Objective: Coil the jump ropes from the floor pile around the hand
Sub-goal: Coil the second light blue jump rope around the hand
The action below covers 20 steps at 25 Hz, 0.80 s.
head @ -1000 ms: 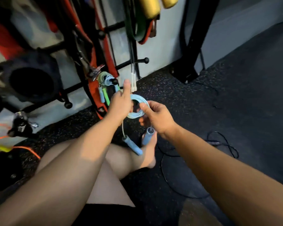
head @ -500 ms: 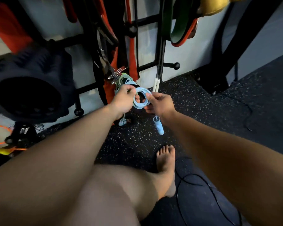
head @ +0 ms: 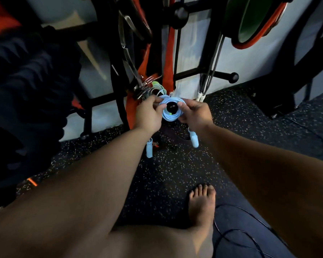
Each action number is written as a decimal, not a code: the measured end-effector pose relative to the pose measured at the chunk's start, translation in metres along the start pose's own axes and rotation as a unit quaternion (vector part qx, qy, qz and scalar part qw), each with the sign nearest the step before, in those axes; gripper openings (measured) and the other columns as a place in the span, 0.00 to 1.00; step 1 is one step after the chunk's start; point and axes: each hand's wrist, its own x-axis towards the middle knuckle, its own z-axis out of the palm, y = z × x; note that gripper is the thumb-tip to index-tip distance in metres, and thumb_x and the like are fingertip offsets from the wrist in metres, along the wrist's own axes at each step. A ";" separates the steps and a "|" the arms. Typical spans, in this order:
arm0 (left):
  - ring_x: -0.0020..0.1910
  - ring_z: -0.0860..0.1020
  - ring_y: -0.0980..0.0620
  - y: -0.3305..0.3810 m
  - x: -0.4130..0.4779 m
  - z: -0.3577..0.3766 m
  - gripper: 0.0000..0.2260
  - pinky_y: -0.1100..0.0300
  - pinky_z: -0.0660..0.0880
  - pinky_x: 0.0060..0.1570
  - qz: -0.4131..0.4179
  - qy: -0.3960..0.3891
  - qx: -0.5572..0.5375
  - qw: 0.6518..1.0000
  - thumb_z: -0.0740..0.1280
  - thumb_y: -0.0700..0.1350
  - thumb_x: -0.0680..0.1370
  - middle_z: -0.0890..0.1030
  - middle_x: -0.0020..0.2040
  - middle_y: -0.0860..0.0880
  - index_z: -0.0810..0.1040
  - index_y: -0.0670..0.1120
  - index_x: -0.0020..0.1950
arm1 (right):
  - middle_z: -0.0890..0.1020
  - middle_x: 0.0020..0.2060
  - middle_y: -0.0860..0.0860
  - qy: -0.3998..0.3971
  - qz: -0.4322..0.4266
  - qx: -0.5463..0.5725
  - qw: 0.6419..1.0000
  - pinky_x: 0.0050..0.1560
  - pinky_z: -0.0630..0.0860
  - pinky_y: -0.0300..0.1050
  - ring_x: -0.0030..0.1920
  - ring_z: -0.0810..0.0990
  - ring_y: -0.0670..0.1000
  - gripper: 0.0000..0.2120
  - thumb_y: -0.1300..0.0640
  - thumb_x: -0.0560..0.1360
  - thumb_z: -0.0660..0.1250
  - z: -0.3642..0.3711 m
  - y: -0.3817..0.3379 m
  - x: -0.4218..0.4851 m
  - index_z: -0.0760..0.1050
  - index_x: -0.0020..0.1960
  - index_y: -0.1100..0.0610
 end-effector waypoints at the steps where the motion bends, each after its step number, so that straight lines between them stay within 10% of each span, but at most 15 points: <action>1: 0.49 0.78 0.52 -0.004 0.005 0.002 0.10 0.70 0.69 0.43 -0.004 0.003 -0.015 1.000 0.69 0.42 0.81 0.83 0.52 0.47 0.81 0.40 0.61 | 0.83 0.35 0.52 -0.008 0.009 0.008 1.000 0.31 0.78 0.35 0.30 0.76 0.46 0.11 0.60 0.81 0.66 0.000 0.004 0.005 0.82 0.61 0.61; 5: 0.53 0.78 0.54 -0.022 0.022 0.009 0.10 0.83 0.65 0.42 -0.022 0.029 -0.047 0.998 0.69 0.42 0.81 0.80 0.52 0.52 0.82 0.41 0.61 | 0.86 0.36 0.48 -0.014 0.048 0.023 0.998 0.32 0.81 0.38 0.30 0.79 0.46 0.12 0.60 0.80 0.67 0.011 0.016 0.035 0.81 0.62 0.59; 9: 0.57 0.77 0.52 -0.043 0.053 0.017 0.11 0.73 0.67 0.51 -0.060 0.056 -0.067 0.994 0.70 0.43 0.81 0.81 0.55 0.49 0.83 0.41 0.62 | 0.87 0.44 0.55 -0.003 0.050 0.011 0.999 0.31 0.76 0.34 0.32 0.81 0.41 0.13 0.61 0.79 0.69 0.030 0.013 0.065 0.81 0.62 0.62; 12: 0.66 0.75 0.50 -0.051 0.076 0.020 0.17 0.72 0.65 0.61 -0.094 0.069 -0.094 0.989 0.71 0.48 0.80 0.80 0.65 0.47 0.81 0.38 0.64 | 0.88 0.47 0.51 -0.006 0.024 -0.144 0.989 0.47 0.80 0.42 0.44 0.86 0.47 0.12 0.51 0.77 0.72 0.040 0.009 0.095 0.85 0.58 0.53; 15: 0.66 0.71 0.55 -0.054 0.082 0.027 0.18 0.84 0.57 0.49 -0.149 0.061 -0.075 0.984 0.70 0.48 0.81 0.75 0.65 0.53 0.77 0.39 0.67 | 0.87 0.52 0.52 -0.019 0.037 -0.208 0.977 0.55 0.81 0.49 0.50 0.85 0.51 0.13 0.48 0.76 0.72 0.042 0.003 0.104 0.85 0.58 0.51; 20: 0.54 0.82 0.46 -0.043 0.059 0.019 0.11 0.60 0.73 0.53 -0.193 0.041 -0.138 0.971 0.75 0.48 0.77 0.85 0.51 0.44 0.84 0.41 0.52 | 0.86 0.54 0.53 -0.012 0.078 -0.063 0.995 0.61 0.80 0.54 0.54 0.85 0.55 0.17 0.55 0.69 0.79 0.022 -0.002 0.068 0.84 0.57 0.53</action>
